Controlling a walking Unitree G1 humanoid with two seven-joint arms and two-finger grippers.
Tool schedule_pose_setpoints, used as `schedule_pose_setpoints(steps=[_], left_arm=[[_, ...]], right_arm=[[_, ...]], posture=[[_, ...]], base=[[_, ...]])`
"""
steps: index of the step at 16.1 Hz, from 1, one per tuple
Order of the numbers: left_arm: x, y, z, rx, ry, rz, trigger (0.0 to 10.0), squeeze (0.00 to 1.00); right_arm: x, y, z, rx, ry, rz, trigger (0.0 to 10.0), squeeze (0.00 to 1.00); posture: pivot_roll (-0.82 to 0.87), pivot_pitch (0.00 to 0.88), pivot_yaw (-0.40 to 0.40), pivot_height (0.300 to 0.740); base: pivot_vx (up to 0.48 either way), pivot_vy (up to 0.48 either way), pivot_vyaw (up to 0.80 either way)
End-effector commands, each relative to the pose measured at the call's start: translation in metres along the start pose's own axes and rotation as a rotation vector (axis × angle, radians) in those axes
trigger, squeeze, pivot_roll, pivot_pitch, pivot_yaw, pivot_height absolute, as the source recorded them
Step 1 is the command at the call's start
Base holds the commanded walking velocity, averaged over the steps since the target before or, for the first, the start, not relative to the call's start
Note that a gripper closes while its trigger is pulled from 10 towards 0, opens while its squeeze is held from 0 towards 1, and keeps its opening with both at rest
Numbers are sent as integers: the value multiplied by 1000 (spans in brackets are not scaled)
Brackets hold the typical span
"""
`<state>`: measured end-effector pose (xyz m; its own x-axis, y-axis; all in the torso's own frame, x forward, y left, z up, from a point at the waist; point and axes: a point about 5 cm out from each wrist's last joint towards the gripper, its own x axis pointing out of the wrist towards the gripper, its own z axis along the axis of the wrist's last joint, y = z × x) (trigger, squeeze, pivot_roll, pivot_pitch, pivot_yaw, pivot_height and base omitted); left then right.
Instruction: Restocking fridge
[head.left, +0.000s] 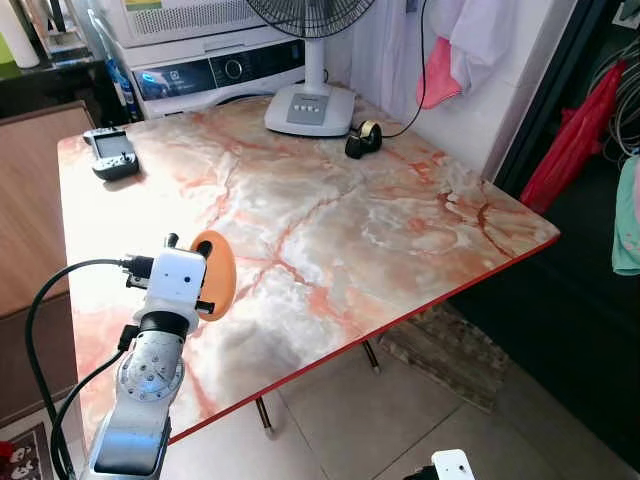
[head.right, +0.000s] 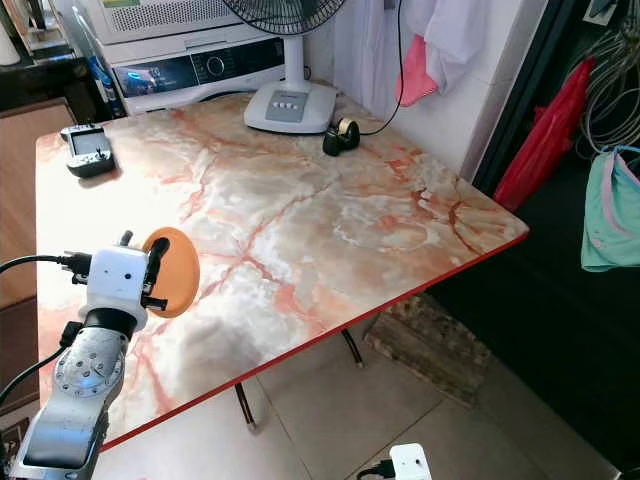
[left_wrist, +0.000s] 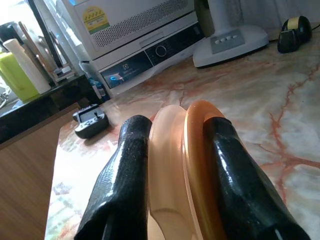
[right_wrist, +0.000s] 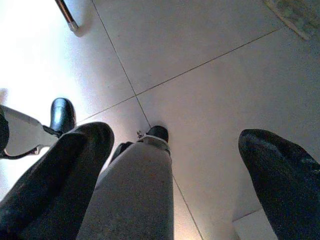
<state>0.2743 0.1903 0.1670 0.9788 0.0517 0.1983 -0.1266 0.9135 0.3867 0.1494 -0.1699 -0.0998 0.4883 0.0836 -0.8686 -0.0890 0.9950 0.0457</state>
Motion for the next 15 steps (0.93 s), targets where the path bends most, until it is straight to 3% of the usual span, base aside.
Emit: schedule_pose_setpoints(steps=[1, 9, 10, 15], left_arm=[[3, 1, 5, 24, -26, -6, 10000, 0], [5, 4, 11, -83, -55, 20, 10000, 0], [4, 3, 14, -160, -74, 20, 10000, 0], [6, 3, 18, -209, -92, 5, 10000, 0]], right_arm=[[0, 0, -2, 31, -7, -12, 10000, 0], [1, 7, -2, 72, -10, -1, 10000, 0], [1, 6, -2, 65, -10, 2, 10000, 0], [1, 7, 0, 60, -18, 20, 10000, 0]], posture=[[62, 13, 11, 740], [55, 21, 32, 740], [57, 24, 28, 740], [52, 25, 29, 740]], base=[[0, 0, 0], [0, 0, 0], [0, 0, 0], [-146, 0, 0]])
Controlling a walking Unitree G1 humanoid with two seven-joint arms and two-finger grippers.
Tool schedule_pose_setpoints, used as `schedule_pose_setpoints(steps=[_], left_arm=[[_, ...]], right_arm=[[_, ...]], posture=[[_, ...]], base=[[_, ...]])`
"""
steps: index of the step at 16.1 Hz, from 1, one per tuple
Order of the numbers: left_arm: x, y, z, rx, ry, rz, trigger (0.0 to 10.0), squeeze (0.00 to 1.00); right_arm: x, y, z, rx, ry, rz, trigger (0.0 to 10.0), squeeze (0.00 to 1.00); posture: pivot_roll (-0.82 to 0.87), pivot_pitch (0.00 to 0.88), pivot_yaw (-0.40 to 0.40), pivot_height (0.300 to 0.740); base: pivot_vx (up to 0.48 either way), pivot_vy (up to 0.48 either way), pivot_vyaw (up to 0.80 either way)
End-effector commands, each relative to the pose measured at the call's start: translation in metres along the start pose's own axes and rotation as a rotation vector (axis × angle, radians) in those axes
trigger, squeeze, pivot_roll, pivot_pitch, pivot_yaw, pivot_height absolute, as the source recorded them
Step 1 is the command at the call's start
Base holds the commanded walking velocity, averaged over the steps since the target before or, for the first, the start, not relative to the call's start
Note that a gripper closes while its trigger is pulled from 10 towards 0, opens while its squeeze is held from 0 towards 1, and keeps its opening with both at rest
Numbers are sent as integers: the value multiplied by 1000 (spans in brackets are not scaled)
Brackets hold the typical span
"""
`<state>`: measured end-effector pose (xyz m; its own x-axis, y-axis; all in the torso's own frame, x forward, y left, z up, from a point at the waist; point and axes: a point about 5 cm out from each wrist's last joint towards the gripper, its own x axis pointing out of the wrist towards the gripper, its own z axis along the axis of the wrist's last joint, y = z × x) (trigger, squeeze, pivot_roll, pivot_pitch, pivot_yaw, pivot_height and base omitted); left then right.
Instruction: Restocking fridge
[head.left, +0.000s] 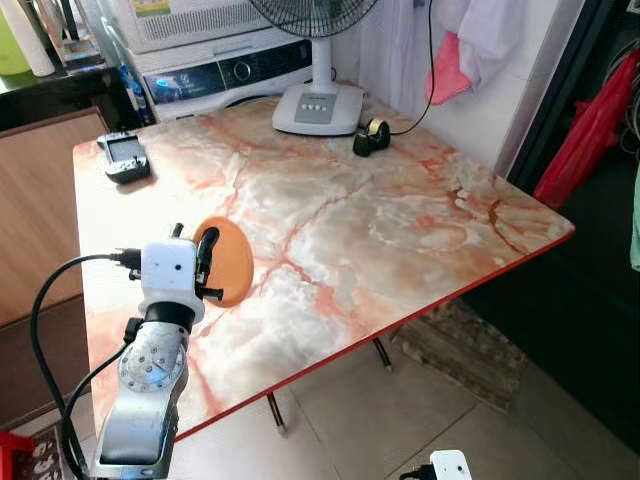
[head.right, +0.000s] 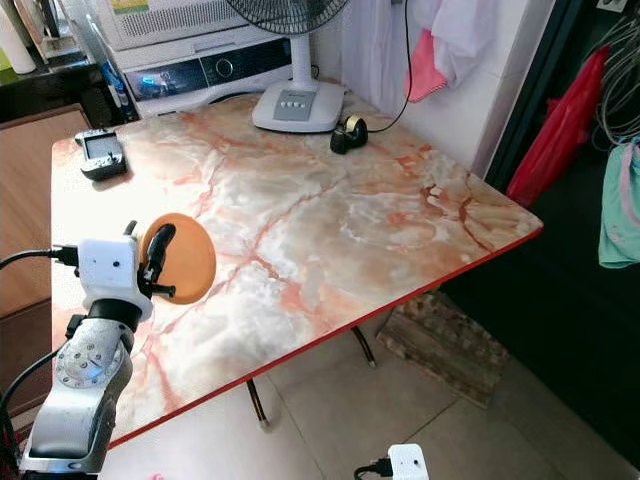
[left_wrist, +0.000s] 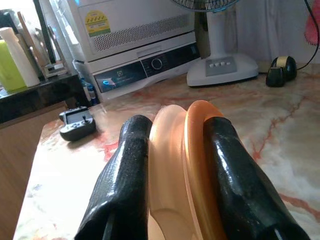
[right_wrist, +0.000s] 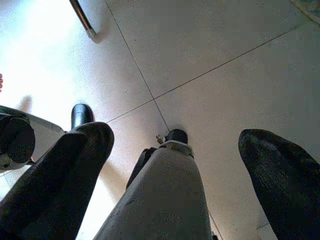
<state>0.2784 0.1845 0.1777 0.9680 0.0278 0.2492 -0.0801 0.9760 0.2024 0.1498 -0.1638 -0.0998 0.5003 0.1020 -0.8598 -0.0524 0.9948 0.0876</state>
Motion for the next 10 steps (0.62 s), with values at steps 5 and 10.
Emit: schedule_pose_setpoints(steps=[5, 10], left_arm=[[1, -1, 8, -26, -43, -15, 10000, 0], [1, -1, 8, -22, -43, -16, 10000, 0]], right_arm=[[0, 0, -1, 16, -4, -1, 10000, 0], [0, 0, 0, 12, -5, 2, 10000, 0]], posture=[[53, 24, 28, 740], [53, 16, 25, 740]], base=[[-254, 0, 0], [-260, 0, 0]])
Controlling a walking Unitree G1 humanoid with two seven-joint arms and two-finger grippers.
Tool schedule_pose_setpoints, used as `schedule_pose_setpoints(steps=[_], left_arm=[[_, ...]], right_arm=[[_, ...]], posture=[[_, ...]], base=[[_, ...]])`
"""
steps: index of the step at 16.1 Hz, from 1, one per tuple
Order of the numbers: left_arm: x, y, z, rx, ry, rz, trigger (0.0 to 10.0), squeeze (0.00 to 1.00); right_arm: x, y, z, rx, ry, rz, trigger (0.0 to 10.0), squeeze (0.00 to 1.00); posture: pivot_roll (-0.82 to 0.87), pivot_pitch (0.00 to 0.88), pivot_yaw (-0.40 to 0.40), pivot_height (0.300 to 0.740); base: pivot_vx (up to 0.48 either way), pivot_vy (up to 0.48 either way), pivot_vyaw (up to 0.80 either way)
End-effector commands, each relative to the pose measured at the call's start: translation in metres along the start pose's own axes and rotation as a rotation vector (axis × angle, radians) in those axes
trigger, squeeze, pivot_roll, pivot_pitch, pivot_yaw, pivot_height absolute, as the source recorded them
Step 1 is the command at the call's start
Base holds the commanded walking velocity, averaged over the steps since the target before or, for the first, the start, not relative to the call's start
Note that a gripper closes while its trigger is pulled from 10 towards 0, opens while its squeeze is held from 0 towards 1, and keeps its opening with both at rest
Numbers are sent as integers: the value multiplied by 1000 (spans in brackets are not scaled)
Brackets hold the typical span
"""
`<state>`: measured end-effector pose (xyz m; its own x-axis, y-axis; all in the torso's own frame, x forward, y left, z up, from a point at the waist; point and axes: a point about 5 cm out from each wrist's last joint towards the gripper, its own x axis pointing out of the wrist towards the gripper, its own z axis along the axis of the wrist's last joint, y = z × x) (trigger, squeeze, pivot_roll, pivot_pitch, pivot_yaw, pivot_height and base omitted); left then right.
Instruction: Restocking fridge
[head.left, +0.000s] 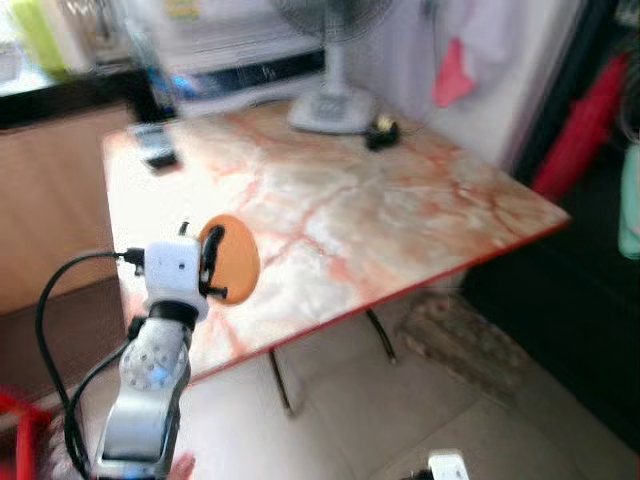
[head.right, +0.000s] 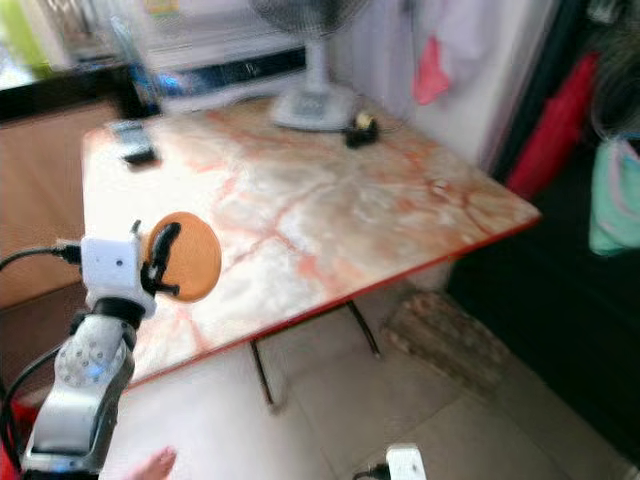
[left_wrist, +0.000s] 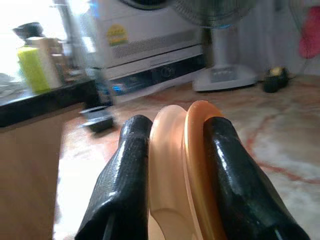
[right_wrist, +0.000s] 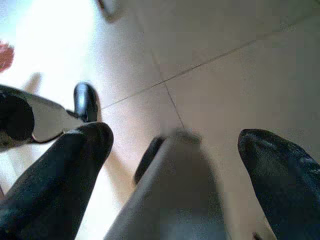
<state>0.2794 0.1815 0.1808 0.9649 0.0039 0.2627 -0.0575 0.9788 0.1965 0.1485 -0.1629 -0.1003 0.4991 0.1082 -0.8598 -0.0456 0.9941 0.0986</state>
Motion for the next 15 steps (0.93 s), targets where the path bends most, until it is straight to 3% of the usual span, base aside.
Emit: schedule_pose_setpoints(steps=[1, 15], left_arm=[[-1, 1, 4, -11, -25, 2, 10000, 0], [0, -3, 3, -21, -28, -20, 10000, 0]], right_arm=[[0, -1, 1, 2, -7, -5, 10000, 0], [0, -2, 3, 3, -10, -9, 10000, 0]], posture=[[53, 16, 25, 740], [50, 12, 19, 740]], base=[[-262, 0, 0], [-258, 0, 0]])
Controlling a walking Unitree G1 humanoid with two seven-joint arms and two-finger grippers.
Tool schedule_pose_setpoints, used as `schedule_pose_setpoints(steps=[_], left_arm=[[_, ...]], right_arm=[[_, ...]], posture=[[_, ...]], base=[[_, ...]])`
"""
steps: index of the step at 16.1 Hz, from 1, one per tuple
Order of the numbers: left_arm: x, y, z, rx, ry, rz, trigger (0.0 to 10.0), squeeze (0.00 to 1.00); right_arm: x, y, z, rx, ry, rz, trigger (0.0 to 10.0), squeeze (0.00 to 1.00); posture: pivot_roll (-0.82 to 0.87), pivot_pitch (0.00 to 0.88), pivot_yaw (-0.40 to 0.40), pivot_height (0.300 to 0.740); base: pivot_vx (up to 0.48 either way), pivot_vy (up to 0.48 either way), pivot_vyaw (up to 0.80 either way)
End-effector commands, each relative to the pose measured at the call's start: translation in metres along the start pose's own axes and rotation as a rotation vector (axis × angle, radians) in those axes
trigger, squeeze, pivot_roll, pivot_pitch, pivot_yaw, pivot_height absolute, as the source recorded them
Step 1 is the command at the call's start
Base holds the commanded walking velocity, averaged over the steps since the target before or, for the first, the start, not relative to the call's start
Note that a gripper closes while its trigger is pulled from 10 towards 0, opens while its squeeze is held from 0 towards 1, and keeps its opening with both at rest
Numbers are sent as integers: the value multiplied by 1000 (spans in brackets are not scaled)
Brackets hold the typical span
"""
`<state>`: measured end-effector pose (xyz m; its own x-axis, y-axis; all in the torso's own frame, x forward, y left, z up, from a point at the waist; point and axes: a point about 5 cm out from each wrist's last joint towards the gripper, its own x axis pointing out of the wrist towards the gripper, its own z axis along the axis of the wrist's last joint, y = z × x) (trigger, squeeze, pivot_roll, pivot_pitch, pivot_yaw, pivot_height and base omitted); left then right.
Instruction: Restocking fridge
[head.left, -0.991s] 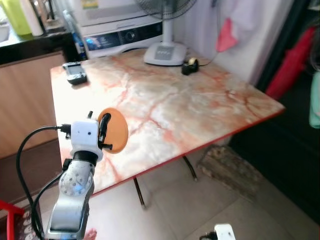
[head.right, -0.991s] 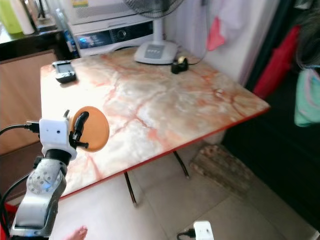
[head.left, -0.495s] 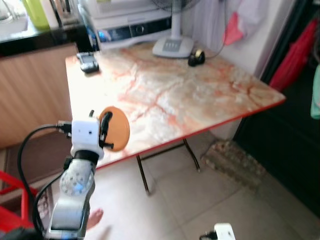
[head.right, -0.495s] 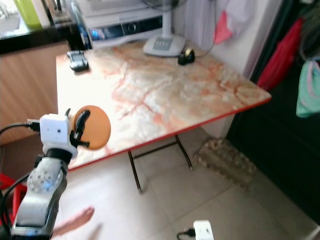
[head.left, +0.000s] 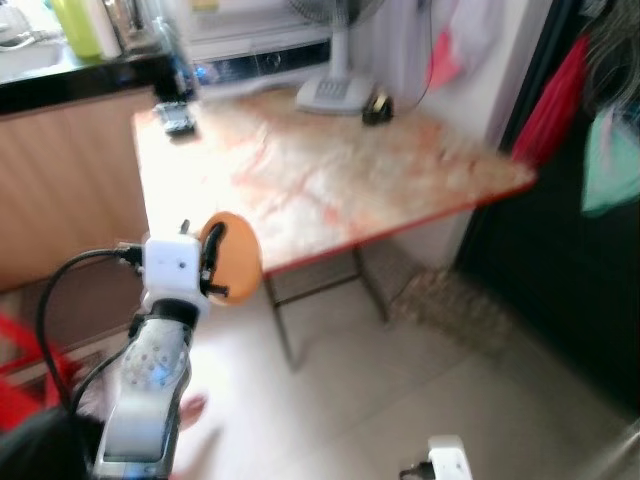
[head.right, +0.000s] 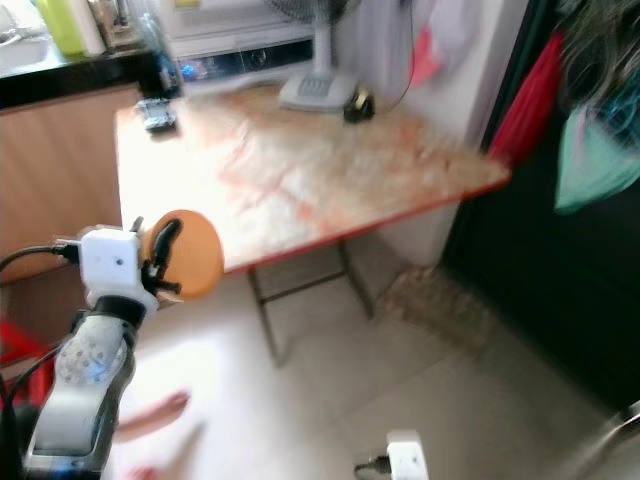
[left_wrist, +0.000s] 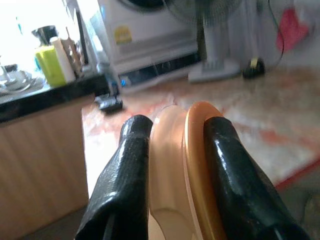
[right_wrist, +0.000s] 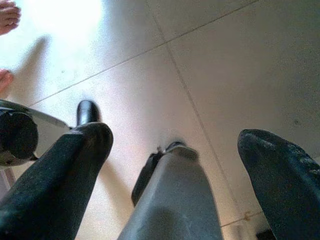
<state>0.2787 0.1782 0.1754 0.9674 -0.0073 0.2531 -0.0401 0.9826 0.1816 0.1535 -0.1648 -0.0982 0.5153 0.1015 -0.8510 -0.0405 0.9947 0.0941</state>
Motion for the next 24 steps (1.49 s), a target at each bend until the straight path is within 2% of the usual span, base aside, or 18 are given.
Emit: schedule_pose_setpoints(steps=[1, 3, 4, 5, 7, 8, 9, 10, 12, 16, 24], left_arm=[[2, 0, 6, -7, -33, -14, 10000, 0], [2, -2, 0, -16, -7, -35, 10000, 0], [-2, -3, -20, -19, 80, -58, 10000, 0], [-4, 4, -36, -38, 152, -17, 10000, 0], [-11, 12, -61, -124, 252, 38, 10000, 0], [-21, 17, -83, -171, 338, 68, 10000, 0], [-24, 18, -88, -186, 361, 73, 10000, 0], [-36, 18, -108, -241, 446, 90, 10000, 0], [-55, 18, -134, -249, 547, 115, 10000, 0], [-78, 19, -163, -276, 666, 159, 10000, 0], [-89, 22, -181, -316, 720, 233, 10000, 0]], right_arm=[[0, 0, -2, 2, 8, -3, 10000, 0], [0, 0, -2, 2, 8, -3, 10000, 0], [0, 1, -2, -12, 12, -2, 10000, 0], [0, 1, -2, -19, 13, 2, 10000, 0], [0, 1, -2, -14, 13, 1, 10000, 0], [0, 1, -2, -15, 15, 0, 10000, 0], [0, 1, -2, -15, 16, 0, 10000, 0], [0, 1, -2, -19, 17, 1, 10000, 0], [0, 0, -2, -26, 19, 3, 10000, 0], [0, -1, -2, -38, 25, 6, 10000, 0], [0, 0, -2, -56, 32, 27, 10000, 0]], posture=[[48, 16, 19, 740], [48, 16, 19, 740], [44, 16, 20, 740], [42, 18, 21, 740], [41, 19, 20, 740], [43, 18, 21, 740], [43, 18, 21, 740], [41, 20, 18, 740], [38, 21, 16, 740], [38, 23, 9, 740], [37, 20, 9, 740]], base=[[-247, 0, 0], [-122, 0, 0], [0, 0, 0], [0, 0, -800], [0, 0, -800], [0, 0, -800], [0, 0, -800], [0, 0, -800], [0, 0, -800], [0, 0, -797], [0, 101, -788]])
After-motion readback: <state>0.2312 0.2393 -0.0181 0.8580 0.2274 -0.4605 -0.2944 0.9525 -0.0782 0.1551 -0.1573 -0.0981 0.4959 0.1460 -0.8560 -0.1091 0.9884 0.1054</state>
